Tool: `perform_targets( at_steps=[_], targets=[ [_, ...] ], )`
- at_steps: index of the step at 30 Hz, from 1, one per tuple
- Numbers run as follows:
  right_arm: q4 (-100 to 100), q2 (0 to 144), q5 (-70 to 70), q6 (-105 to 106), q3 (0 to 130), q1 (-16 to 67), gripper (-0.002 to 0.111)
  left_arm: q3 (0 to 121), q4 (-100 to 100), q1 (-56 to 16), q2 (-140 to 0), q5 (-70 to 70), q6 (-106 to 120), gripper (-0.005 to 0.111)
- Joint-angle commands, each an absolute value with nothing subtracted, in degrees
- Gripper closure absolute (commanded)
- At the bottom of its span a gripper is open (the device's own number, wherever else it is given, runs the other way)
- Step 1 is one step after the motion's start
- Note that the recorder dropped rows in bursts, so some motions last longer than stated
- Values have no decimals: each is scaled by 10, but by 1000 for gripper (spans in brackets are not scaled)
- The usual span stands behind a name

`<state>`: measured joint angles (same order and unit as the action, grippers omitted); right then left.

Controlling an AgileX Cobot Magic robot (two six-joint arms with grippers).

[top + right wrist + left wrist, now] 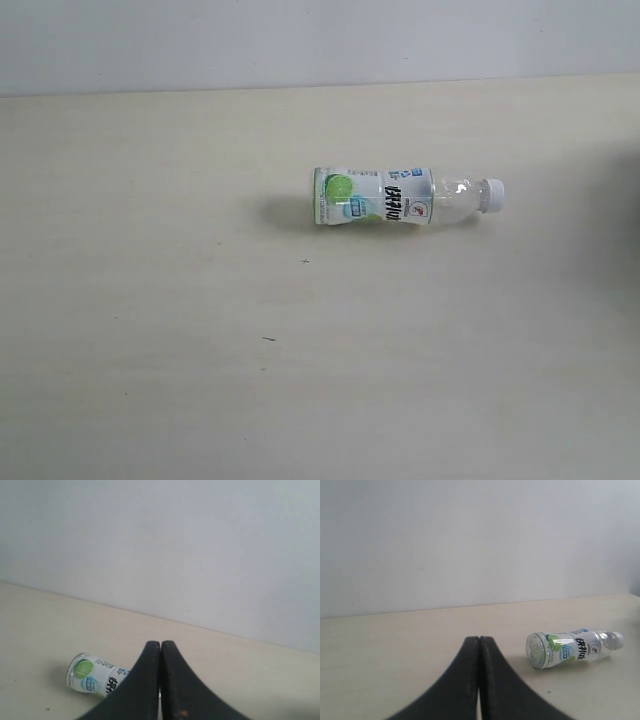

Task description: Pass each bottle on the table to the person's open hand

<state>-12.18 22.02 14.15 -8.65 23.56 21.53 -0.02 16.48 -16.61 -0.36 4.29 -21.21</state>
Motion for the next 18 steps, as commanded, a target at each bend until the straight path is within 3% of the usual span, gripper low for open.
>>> perform_targets(
  at_steps=[1, 18],
  targets=[
    [-124, 218, 170, -95, 232, 214, 108, 0, 166, -166, 0, 38, -212, 107],
    [-126, 127, 183, -95, 232, 214, 108, 0, 166, -166, 0, 38, -212, 107]
  ],
)
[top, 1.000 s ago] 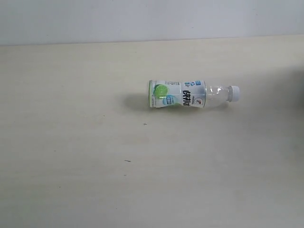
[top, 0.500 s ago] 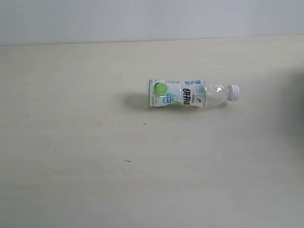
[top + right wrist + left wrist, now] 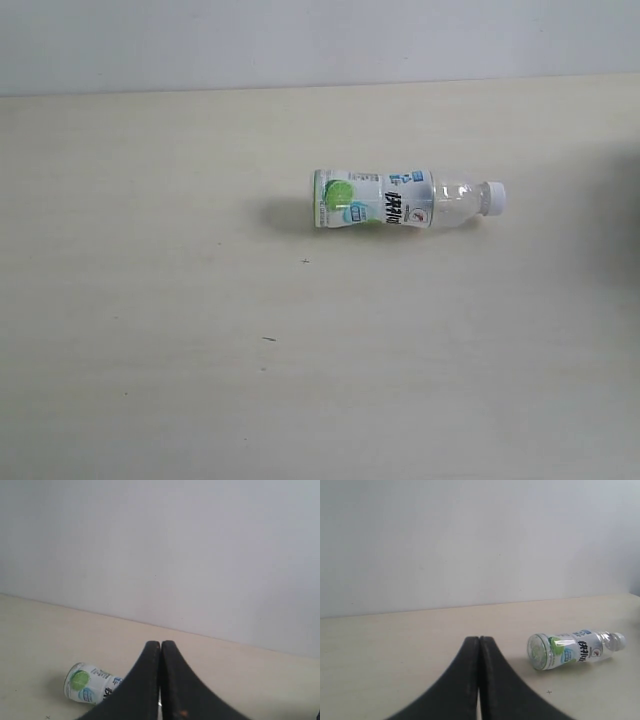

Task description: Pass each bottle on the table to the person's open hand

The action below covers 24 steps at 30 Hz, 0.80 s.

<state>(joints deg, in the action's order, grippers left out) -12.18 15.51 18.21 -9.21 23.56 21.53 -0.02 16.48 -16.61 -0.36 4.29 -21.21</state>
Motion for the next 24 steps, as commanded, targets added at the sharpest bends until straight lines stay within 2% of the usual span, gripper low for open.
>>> perform_targets(
  at_steps=[1, 24],
  targets=[
    [-126, 119, 183, -95, 232, 214, 108, 0, 166, -166, 0, 38, -212, 107],
    [-126, 55, 188, -95, 232, 214, 108, 0, 166, -166, 0, 38, -212, 107]
  ],
)
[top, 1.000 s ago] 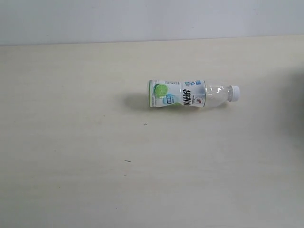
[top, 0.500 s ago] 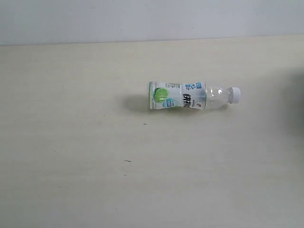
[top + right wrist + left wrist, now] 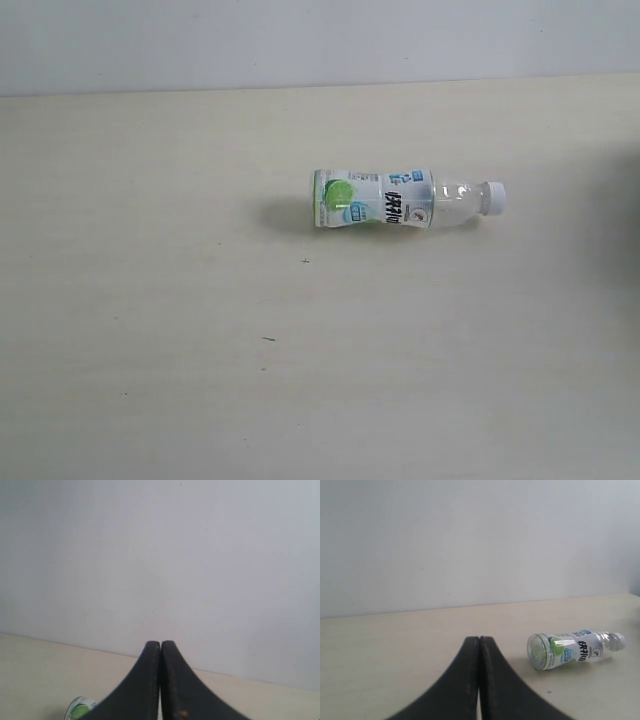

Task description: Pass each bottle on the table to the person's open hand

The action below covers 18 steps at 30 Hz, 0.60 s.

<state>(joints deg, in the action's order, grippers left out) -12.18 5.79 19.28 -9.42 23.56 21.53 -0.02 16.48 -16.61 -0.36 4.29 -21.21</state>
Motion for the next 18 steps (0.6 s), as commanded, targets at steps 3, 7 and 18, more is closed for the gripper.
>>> perform_targets(
  at_steps=[3, 7, 18],
  targets=[
    [-126, 55, 188, -95, 232, 214, 108, 0, 166, -166, 0, 38, -212, 107],
    [-127, 55, 188, -95, 232, 214, 108, 0, 166, -166, 0, 38, -212, 107],
    [-127, 53, 164, -91, 232, 214, 108, 0, 166, -166, 0, 38, -212, 107]
  ],
)
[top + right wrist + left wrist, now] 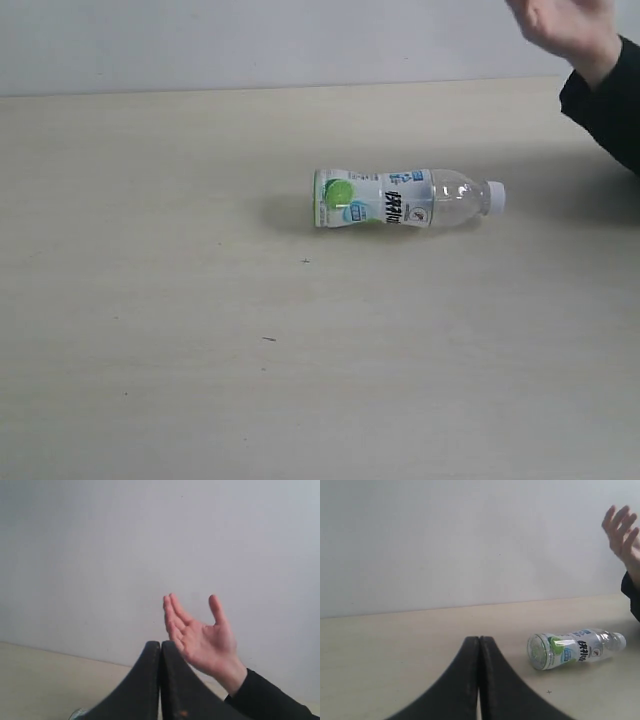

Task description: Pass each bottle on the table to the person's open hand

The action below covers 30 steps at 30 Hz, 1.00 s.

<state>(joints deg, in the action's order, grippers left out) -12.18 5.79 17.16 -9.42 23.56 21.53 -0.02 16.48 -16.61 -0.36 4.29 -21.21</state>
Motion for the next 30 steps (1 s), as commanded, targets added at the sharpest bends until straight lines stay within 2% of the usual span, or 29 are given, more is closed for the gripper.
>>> perform_targets(
  at_steps=[1, 8, 18, 30],
  targets=[
    [-127, 53, 166, -91, 232, 214, 108, 0, 166, -166, 0, 38, -212, 107],
    [-155, 54, 170, -91, 229, 214, 108, 0, 166, -166, 0, 38, -212, 107],
    [-156, 60, 106, -86, 198, 214, 108, 0, 166, -166, 0, 38, -212, 107],
    [-136, 263, 176, -57, 261, 214, 108, 0, 166, -166, 0, 38, -212, 107]
  ],
)
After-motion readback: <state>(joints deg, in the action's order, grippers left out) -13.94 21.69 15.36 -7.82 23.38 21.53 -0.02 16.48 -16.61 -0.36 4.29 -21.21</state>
